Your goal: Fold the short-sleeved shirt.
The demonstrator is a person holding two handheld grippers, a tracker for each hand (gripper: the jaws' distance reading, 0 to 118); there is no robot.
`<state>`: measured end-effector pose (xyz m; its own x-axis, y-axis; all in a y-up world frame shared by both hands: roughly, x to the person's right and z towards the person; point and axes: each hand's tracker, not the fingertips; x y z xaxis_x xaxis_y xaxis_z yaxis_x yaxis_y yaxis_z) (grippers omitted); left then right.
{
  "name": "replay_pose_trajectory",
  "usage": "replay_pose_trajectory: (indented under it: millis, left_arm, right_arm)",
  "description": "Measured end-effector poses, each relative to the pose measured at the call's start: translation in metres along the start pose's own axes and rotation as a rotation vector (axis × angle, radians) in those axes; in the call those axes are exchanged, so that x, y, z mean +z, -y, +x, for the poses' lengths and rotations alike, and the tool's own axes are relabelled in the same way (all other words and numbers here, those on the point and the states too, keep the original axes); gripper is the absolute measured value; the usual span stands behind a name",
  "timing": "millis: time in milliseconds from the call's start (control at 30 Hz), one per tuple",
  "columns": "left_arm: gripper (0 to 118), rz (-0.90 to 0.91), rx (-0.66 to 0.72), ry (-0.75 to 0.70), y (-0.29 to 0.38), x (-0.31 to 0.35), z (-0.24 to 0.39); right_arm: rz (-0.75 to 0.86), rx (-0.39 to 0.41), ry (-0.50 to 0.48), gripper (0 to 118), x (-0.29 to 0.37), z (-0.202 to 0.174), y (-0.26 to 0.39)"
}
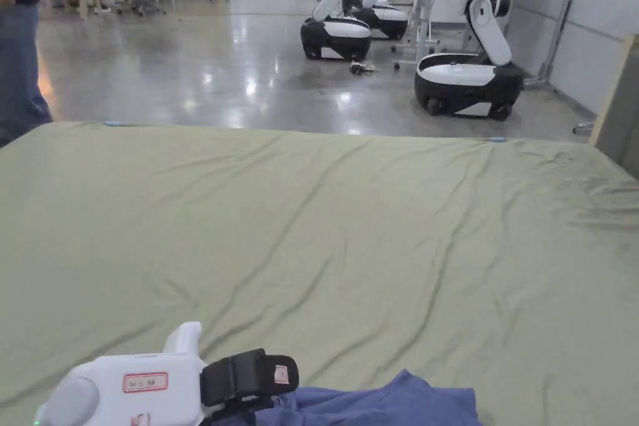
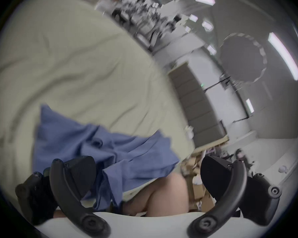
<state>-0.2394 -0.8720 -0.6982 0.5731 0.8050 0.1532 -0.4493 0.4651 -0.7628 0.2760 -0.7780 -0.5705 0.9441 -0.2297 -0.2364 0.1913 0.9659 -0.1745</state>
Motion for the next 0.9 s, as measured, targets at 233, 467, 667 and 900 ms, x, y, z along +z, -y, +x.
replay_pose_trajectory:
  millis: [233,467,667,900]
  left_arm:
    - [6,0.161,-0.271,-0.303,0.017,0.05,0.023]
    - [0,-0.144,-0.312,-0.548,0.054,-0.044,-0.017]
    - [0,-0.236,-0.444,-0.609,0.058,-0.113,0.015]
    - [0,-0.167,-0.576,-0.578,0.072,-0.13,0.063]
  right_arm:
    - [-0.011,-0.013,-0.057,0,-0.014,-0.012,0.003]
    - [0.015,0.006,-0.085,0,-0.004,-0.022,-0.003]
    - [0.024,-0.02,-0.051,0,0.006,-0.008,-0.004]
    - [0.031,-0.071,-0.016,0,0.012,0.003,-0.003]
